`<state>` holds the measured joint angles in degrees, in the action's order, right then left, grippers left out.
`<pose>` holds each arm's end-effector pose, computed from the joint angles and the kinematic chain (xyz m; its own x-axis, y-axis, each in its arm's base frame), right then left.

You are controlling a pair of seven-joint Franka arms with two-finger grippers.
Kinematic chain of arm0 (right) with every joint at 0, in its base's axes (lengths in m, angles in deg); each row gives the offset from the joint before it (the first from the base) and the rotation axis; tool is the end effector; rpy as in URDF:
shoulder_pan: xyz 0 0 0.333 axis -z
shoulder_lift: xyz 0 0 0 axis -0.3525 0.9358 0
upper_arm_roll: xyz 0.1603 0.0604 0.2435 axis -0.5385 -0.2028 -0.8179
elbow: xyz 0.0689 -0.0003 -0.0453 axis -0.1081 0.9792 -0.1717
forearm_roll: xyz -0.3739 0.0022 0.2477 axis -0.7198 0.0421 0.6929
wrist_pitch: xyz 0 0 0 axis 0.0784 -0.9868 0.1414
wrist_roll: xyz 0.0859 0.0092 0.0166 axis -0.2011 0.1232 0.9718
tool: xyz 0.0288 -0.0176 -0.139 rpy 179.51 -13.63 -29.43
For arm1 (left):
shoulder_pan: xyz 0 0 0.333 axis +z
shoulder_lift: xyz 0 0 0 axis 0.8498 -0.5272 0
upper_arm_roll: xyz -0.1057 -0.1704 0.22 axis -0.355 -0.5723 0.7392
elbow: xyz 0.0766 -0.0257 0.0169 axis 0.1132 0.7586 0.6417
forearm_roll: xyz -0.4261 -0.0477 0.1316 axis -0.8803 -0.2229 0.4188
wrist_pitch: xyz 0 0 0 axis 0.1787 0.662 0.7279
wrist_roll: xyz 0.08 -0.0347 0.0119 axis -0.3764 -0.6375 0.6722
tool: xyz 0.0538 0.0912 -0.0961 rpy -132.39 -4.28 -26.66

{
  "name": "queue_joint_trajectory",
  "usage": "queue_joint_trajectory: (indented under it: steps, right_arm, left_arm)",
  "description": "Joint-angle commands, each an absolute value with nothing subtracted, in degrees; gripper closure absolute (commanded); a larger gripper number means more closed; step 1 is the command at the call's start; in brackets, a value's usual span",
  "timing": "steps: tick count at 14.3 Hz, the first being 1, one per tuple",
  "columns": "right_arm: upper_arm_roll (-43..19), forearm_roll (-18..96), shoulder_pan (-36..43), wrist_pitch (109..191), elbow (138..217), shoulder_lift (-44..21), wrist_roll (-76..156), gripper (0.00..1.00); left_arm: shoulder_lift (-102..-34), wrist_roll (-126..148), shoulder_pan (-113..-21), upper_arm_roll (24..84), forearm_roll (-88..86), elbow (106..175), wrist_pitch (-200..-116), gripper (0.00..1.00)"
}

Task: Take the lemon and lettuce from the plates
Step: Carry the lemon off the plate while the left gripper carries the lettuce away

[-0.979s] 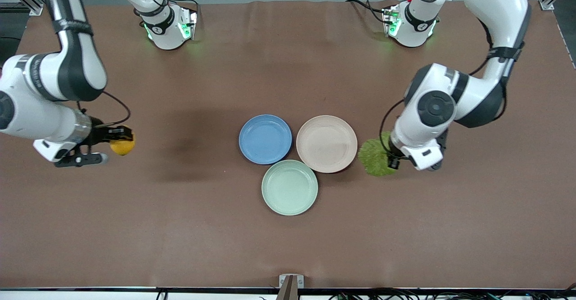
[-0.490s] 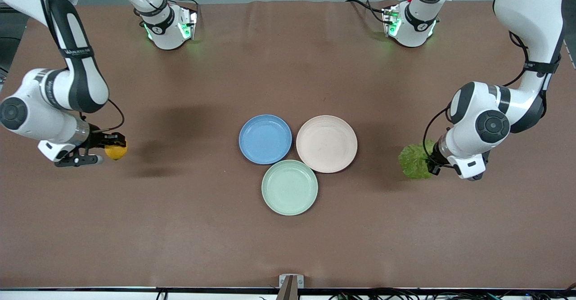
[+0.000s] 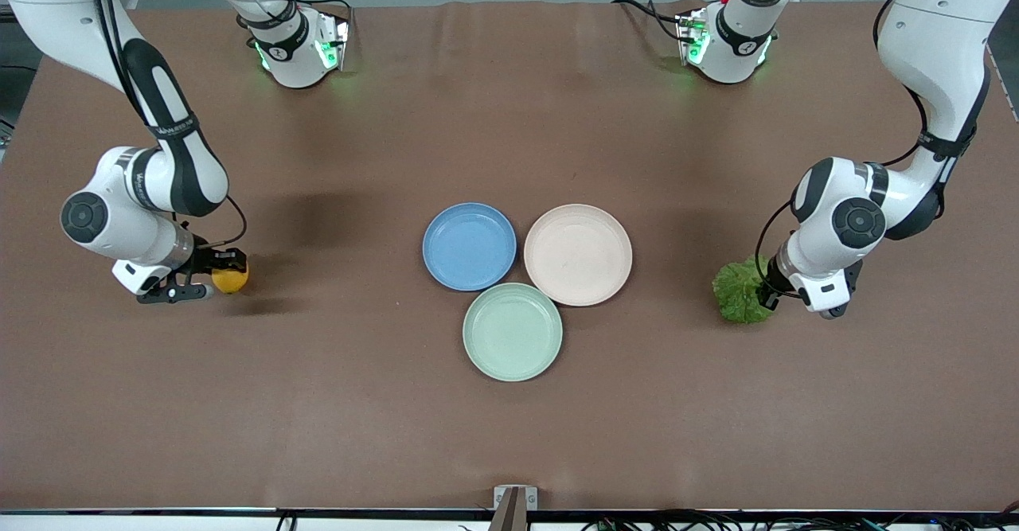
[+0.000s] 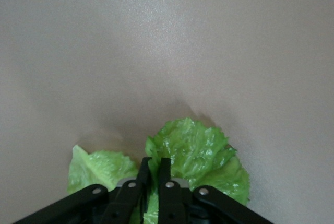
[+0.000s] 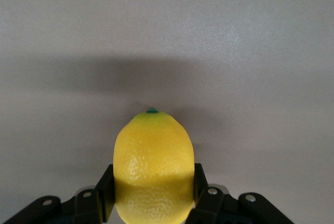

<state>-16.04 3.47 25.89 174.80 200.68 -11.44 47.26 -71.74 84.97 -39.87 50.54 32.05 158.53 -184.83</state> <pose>0.5859 -0.0679 0.1076 0.9923 0.0906 -0.0843 0.0893 -0.9958 -0.0194 0.6192 -0.0462 0.1055 0.4973 0.8654 0.0619 0.8672 -0.4979 -0.0049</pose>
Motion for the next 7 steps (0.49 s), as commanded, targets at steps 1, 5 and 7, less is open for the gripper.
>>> queue_joint_trajectory:
  steps: [1, 5, 7]
  right_arm:
    - [-16.75, 3.44, 26.62, 176.61, 201.18, -10.61, 46.50, 0.80]
    - [-16.75, 3.44, 26.53, 176.97, 201.18, -10.26, 46.50, 0.44]
    - [-16.75, 3.44, 26.53, 175.84, 201.09, -11.30, 46.15, 0.01]
  left_arm:
    - [-69.33, 85.34, -39.46, 49.82, 33.37, 158.86, -184.77, 0.00]
    - [-64.41, 82.28, -39.56, 46.41, 33.37, 156.50, -177.85, 0.00]
    - [-62.65, 78.33, -39.38, 44.29, 32.93, 153.25, -171.53, 0.00]
